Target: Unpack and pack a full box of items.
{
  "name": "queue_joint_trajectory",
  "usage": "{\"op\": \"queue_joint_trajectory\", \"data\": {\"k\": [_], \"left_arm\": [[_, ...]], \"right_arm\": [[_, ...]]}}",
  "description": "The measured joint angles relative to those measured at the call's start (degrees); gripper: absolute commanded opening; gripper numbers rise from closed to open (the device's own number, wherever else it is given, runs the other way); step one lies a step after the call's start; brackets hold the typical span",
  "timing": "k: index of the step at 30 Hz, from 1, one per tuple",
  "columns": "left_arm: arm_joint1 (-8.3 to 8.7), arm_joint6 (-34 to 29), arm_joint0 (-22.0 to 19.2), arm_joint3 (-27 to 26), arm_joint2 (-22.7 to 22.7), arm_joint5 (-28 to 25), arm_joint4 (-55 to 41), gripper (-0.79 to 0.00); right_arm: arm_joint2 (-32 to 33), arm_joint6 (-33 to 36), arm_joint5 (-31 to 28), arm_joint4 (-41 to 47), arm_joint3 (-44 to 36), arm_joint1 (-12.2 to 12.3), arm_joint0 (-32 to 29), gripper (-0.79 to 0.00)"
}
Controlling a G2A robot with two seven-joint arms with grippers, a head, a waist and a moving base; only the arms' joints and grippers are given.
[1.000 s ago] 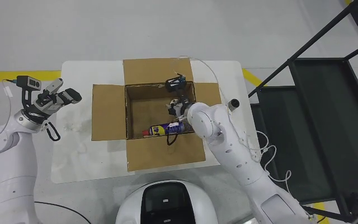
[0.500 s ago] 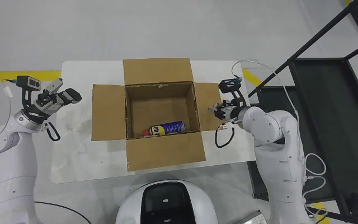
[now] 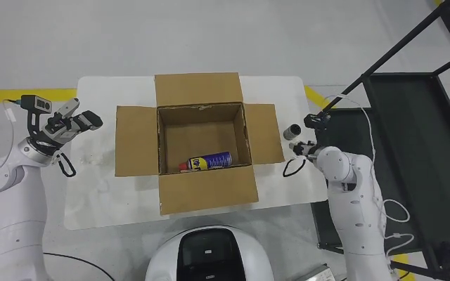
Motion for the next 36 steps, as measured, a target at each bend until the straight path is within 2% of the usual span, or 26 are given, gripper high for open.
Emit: {"op": "queue_joint_trajectory", "data": {"k": [11, 25, 26, 31, 34, 36], "left_arm": [[0.0, 0.0, 0.0, 0.0, 0.0, 0.0, 0.0, 0.0], [0.0, 0.0, 0.0, 0.0, 0.0, 0.0, 0.0, 0.0], [0.0, 0.0, 0.0, 0.0, 0.0, 0.0, 0.0, 0.0], [0.0, 0.0, 0.0, 0.0, 0.0, 0.0, 0.0, 0.0], [0.0, 0.0, 0.0, 0.0, 0.0, 0.0, 0.0, 0.0], [0.0, 0.0, 0.0, 0.0, 0.0, 0.0, 0.0, 0.0]], "right_arm": [[-4.8, -6.7, 4.4, -2.8, 12.9, -0.3, 3.0, -0.785], [-6.4, -12.7, 7.0, -2.3, 25.4, -0.4, 8.8, -0.785], [-6.5, -13.0, 7.1, -2.1, 26.3, -0.4, 9.3, -0.708], [-6.8, -14.0, 7.6, -1.7, 29.3, -0.4, 10.9, -0.727], [-7.1, -14.6, 7.7, -1.4, 30.9, -0.4, 11.8, -0.683], [-7.4, -15.0, 7.8, -1.2, 32.0, -0.5, 12.4, -0.597]]}}
